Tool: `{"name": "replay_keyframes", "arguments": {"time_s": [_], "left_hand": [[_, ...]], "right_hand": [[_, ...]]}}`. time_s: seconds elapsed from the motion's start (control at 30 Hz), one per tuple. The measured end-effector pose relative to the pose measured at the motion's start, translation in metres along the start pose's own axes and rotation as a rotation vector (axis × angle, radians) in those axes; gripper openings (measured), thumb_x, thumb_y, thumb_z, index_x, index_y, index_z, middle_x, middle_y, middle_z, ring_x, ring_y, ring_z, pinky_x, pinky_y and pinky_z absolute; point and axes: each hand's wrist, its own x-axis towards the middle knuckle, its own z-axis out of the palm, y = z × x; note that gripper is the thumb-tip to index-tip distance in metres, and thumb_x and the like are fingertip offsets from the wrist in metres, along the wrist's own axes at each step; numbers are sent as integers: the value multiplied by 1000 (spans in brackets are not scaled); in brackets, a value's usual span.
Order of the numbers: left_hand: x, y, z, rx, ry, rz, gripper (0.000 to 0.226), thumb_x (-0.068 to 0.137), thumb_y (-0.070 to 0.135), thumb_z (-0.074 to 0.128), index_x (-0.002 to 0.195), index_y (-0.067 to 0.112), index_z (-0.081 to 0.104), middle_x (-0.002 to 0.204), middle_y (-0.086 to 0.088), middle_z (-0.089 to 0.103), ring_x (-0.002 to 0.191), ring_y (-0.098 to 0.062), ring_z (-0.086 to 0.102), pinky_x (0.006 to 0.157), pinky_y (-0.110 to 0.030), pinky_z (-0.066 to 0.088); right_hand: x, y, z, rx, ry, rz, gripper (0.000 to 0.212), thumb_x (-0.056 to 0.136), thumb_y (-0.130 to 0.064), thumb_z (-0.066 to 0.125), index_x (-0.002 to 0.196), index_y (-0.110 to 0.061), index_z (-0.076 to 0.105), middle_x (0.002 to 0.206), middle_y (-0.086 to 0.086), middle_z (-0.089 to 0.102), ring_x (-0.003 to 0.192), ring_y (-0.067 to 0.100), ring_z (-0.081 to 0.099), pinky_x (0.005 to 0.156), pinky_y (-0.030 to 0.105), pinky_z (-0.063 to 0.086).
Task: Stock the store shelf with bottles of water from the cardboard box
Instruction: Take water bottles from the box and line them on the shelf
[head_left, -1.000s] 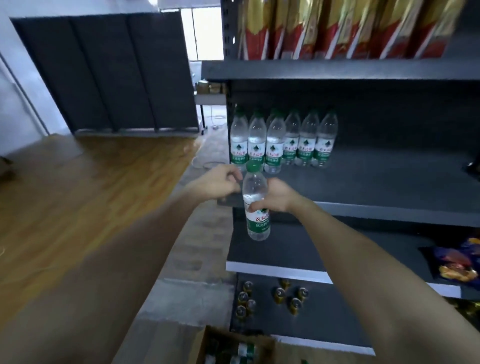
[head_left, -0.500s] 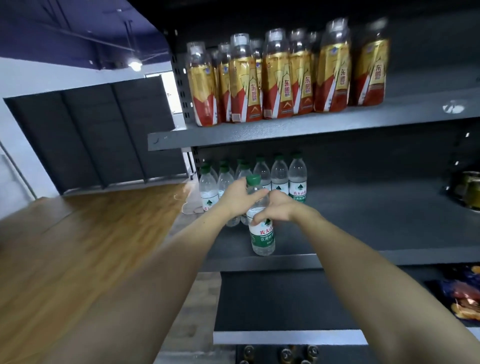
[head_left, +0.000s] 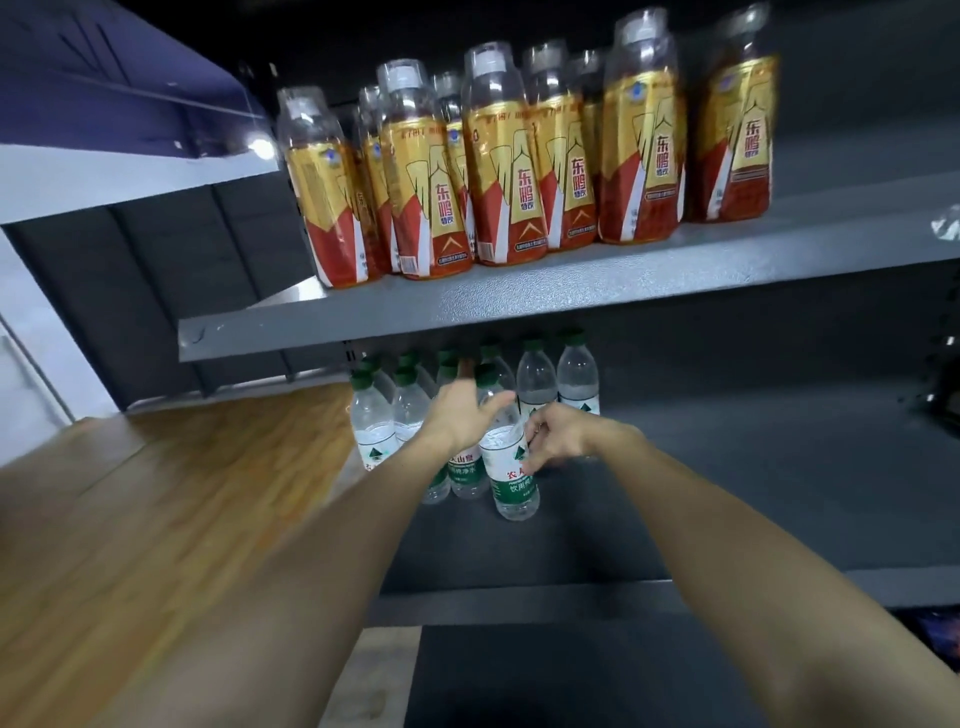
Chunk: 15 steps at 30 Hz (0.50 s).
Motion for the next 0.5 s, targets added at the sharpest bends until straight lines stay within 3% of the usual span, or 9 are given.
{"name": "replay_keyframes", "arguments": {"time_s": [0.07, 0.17, 0.27, 0.3, 0.37, 0.43, 0.5], "left_hand": [[8, 2, 4, 5, -35, 9, 52, 92, 55, 56, 109, 5, 53, 95, -11, 61, 85, -30, 60, 82, -40, 53], [26, 6, 10, 89, -100, -36, 58, 97, 50, 51, 136, 6, 46, 116, -16, 61, 102, -32, 62, 90, -41, 52], [43, 6, 11, 158, -129, -26, 65, 101, 34, 49, 155, 19, 17, 144, -17, 47, 105, -30, 62, 87, -38, 52], [46, 7, 10, 161, -138, 1, 70, 100, 26, 51, 155, 25, 9, 147, -16, 44, 102, -31, 61, 84, -38, 54], [51, 8, 9, 180, -186, 59, 64, 96, 15, 54, 146, 35, 20, 140, -15, 52, 101, -32, 61, 84, -43, 56], [53, 12, 9, 222, -223, 72, 52, 93, 14, 55, 135, 34, 32, 128, -11, 55, 101, -33, 59, 86, -46, 53], [56, 15, 12, 237, -190, 47, 44, 89, 20, 58, 127, 31, 39, 132, -12, 47, 105, -34, 57, 90, -47, 52]], "right_hand": [[8, 10, -2, -10, -13, 33, 32, 70, -17, 86, 87, -16, 59, 80, 10, 69, 71, 20, 58, 65, 33, 50], [19, 20, -5, -75, -29, 60, 21, 78, -18, 80, 86, -16, 60, 68, 5, 62, 65, 17, 55, 59, 28, 48], [28, 22, -5, -137, -55, 57, 17, 80, -22, 77, 88, -11, 67, 72, 10, 64, 67, 20, 57, 58, 27, 49], [30, 22, -5, -147, -60, 60, 19, 79, -22, 77, 91, -9, 68, 74, 11, 65, 68, 21, 58, 58, 27, 49], [33, 24, -4, -165, -68, 60, 23, 80, -23, 76, 95, -7, 69, 77, 12, 66, 70, 20, 59, 56, 26, 49], [36, 26, -4, -171, -69, 62, 24, 80, -24, 75, 97, -8, 68, 80, 12, 67, 73, 20, 61, 56, 26, 48], [38, 27, -6, -177, -70, 64, 24, 81, -24, 74, 99, -9, 68, 83, 12, 68, 76, 20, 63, 57, 26, 49]]}}
